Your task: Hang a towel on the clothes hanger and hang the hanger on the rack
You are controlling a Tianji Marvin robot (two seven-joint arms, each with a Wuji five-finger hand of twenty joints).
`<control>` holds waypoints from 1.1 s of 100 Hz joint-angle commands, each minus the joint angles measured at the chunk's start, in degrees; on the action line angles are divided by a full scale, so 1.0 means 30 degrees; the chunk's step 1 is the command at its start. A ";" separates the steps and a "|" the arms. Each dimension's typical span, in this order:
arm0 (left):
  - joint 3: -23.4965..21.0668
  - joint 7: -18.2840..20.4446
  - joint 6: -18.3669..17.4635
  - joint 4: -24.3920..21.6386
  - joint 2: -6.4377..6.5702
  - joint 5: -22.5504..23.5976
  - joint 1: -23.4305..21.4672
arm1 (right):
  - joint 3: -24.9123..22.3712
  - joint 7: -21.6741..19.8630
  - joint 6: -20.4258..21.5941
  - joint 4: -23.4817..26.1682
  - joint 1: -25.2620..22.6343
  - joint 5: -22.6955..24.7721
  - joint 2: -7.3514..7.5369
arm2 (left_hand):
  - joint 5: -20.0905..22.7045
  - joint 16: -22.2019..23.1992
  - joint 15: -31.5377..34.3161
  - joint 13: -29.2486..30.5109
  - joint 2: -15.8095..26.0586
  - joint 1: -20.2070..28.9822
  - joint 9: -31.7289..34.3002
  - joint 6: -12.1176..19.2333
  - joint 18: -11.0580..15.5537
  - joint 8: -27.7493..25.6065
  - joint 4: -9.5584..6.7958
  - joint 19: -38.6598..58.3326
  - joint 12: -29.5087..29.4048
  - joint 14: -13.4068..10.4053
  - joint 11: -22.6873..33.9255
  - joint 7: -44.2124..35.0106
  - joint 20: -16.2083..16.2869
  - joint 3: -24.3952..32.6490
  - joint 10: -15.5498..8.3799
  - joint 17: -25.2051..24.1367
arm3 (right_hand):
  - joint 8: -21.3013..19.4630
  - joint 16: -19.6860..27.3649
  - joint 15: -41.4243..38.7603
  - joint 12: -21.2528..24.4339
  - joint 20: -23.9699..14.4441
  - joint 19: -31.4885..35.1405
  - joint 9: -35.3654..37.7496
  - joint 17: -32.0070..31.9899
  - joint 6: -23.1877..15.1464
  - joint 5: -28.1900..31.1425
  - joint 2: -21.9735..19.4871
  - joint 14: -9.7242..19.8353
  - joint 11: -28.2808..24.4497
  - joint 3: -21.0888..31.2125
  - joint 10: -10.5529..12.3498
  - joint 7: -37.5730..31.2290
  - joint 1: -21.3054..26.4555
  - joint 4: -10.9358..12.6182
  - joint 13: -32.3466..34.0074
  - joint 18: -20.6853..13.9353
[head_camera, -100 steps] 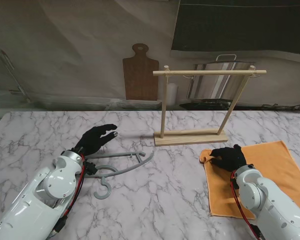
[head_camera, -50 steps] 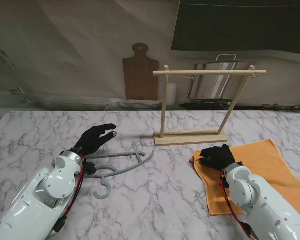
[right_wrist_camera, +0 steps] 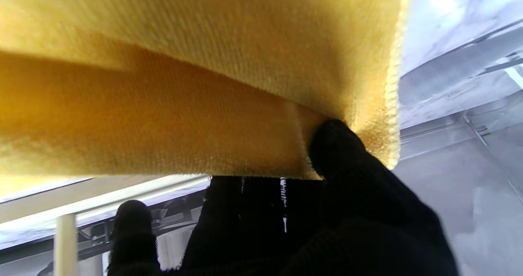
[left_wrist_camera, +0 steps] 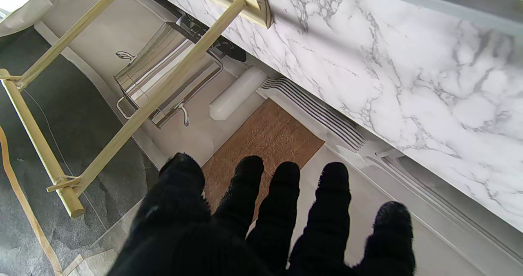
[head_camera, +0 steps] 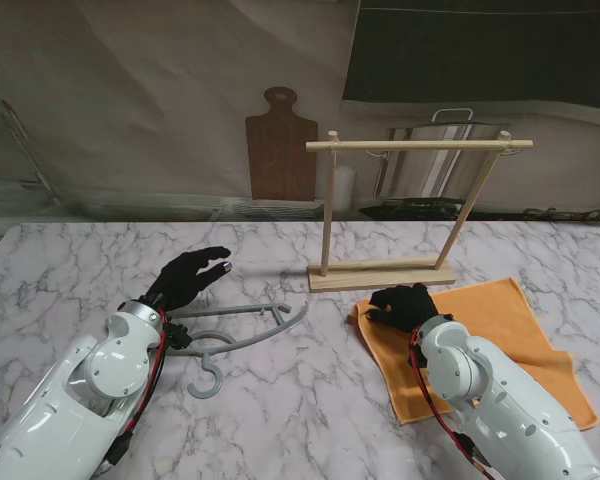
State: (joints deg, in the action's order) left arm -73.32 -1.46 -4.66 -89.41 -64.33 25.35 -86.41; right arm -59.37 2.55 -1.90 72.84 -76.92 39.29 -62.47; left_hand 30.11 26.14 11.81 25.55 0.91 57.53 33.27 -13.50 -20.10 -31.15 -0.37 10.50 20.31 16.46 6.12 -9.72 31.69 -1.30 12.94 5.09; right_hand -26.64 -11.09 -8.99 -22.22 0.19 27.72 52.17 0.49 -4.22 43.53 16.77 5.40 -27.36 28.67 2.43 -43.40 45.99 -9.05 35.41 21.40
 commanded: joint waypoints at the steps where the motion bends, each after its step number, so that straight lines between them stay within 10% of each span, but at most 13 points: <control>1: 0.0004 0.0205 -0.0053 0.0024 -0.0053 -0.0002 -0.0042 | 0.0276 0.0028 -0.0209 0.0113 0.0315 -0.0231 -0.0387 | 0.0043 0.0184 -0.0087 -0.0116 0.1109 -0.0068 0.0201 0.0005 -0.0133 0.0087 0.0440 0.6120 0.0231 0.0031 0.0192 -0.0014 0.0251 -0.0263 -0.0326 -0.0402 | -0.0858 -0.0362 -0.0117 -0.0241 0.0322 -0.0559 0.0353 -0.0463 -0.0113 0.1735 -0.1252 -0.0112 -0.0548 0.0909 -0.0132 -0.1633 0.0702 -0.0019 0.0351 0.0532; 70: -0.0184 0.0183 -0.0322 0.0042 -0.0028 0.0129 -0.0106 | 0.4057 0.1207 -0.2297 -0.0827 0.2251 -0.3106 -0.1663 | 0.0083 0.0180 -0.0095 -0.0121 0.1115 -0.0099 0.0236 0.0015 -0.0129 0.0083 0.0443 0.6014 0.0234 0.0023 0.0202 -0.0044 0.0243 -0.0265 -0.0333 -0.0436 | -0.0627 -0.0305 0.0166 -0.0223 0.0191 -0.1492 0.0016 -0.0315 0.0090 0.1571 -0.1312 -0.0469 -0.0355 0.0928 -0.0274 -0.1341 0.0764 0.0133 -0.0107 0.0590; 89: -0.0195 0.0195 -0.0410 0.0059 -0.0018 0.0153 -0.0130 | 0.4114 0.0435 -0.2323 -0.0929 0.2165 -0.3432 -0.1518 | 0.0082 0.0180 -0.0092 -0.0101 0.1117 -0.0101 0.0238 0.0037 -0.0131 0.0081 0.0443 0.5964 0.0233 0.0033 0.0200 -0.0046 0.0233 -0.0263 -0.0317 -0.0456 | 0.1989 0.0155 0.1112 0.1349 0.0031 -0.1914 -0.3486 -0.0555 -0.0687 -0.1760 -0.1555 -0.1472 0.2022 -0.0133 0.0287 -0.0135 0.1010 0.0422 -0.2126 0.0437; 110: -0.0108 0.0260 -0.0397 0.0084 -0.0002 0.0189 -0.0083 | 0.3684 -0.1310 -0.1829 -0.0515 0.1822 -0.3013 -0.0881 | 0.0096 0.0178 -0.0103 -0.0120 0.1110 -0.0107 0.0246 0.0016 -0.0138 0.0072 0.0442 0.5882 0.0233 0.0014 0.0201 -0.0057 0.0214 -0.0264 -0.0326 -0.0500 | 0.1488 0.0959 0.2577 0.4263 -0.0071 -0.2125 -0.9490 -0.1367 0.0655 -0.6332 0.0287 -0.2584 0.5190 -0.0551 -0.0724 0.8640 -0.5058 0.1492 -0.5249 0.0391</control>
State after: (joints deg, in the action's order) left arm -73.94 -1.55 -5.73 -89.40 -64.30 25.82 -86.73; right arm -47.97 -1.64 -7.51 71.12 -70.76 28.99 -66.03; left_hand 30.11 26.14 11.81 25.55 0.91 57.53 33.28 -13.50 -20.10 -31.15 -0.37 10.49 20.32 16.48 6.35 -9.72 31.68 -1.30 12.93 5.03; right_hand -21.76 -10.14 -3.15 -10.61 0.20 22.35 27.34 -2.09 -3.50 28.44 14.98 -0.10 -14.16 28.31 1.21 -20.67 34.67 -5.52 22.22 21.51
